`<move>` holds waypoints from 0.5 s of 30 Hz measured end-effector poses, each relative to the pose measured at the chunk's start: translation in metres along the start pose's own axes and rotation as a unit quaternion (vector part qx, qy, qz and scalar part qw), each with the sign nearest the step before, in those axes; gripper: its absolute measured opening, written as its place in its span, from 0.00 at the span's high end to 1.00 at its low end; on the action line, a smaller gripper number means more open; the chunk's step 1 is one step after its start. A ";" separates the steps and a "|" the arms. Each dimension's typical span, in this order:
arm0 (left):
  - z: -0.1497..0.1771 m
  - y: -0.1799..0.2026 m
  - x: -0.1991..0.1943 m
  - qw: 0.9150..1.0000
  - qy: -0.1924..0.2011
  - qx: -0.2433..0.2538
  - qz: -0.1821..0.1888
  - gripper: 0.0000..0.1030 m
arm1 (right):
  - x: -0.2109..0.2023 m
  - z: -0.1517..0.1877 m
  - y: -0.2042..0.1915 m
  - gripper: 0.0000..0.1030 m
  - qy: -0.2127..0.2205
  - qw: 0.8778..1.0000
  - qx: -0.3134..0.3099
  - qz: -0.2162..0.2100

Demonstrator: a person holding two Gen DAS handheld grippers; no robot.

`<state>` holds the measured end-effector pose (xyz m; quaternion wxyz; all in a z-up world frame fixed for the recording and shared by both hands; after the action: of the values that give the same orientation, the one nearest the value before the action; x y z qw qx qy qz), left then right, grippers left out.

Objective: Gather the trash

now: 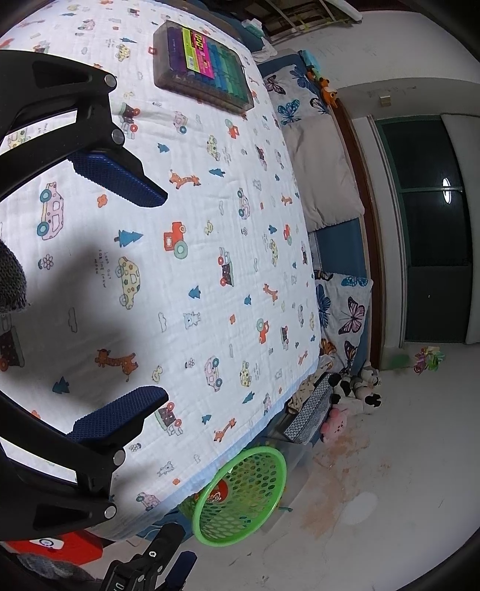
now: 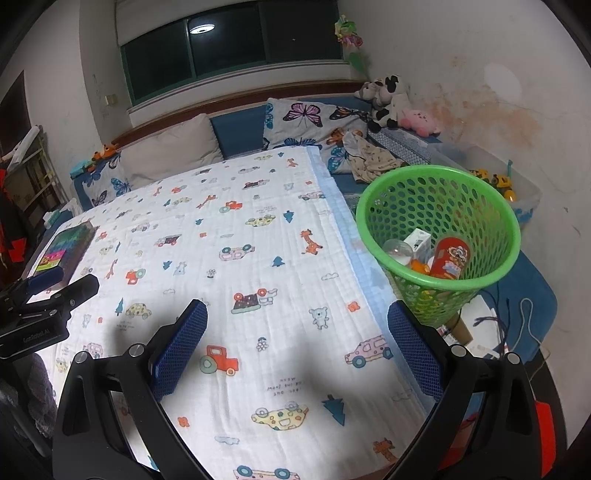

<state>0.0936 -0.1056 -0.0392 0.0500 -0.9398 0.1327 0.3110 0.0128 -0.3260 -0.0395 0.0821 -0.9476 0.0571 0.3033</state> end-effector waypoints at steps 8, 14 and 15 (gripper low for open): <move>-0.002 -0.001 0.001 1.000 0.005 0.002 -0.007 0.08 | 0.002 0.002 0.000 0.05 -0.002 1.000 -0.002 -0.001; -0.001 0.000 0.001 1.000 0.004 0.003 -0.007 0.08 | 0.003 0.003 0.000 0.05 -0.002 1.000 -0.002 0.001; -0.001 0.000 0.001 1.000 0.004 0.003 -0.008 0.08 | 0.003 0.003 0.000 0.05 -0.002 1.000 -0.002 0.001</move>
<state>0.0951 -0.1058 -0.0388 0.0548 -0.9418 0.1265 0.3066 0.0133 -0.3259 -0.0432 0.0800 -0.9471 0.0577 0.3054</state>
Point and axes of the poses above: each gripper's, at about its wrist camera, not at the fingertips, and x roughly the way its jaws point, y to its right, z to its underside, the point moved 6 cm from there along x, roughly the way its jaws point, and after that the axes turned 5 degrees about y, right-handed, at the moved point
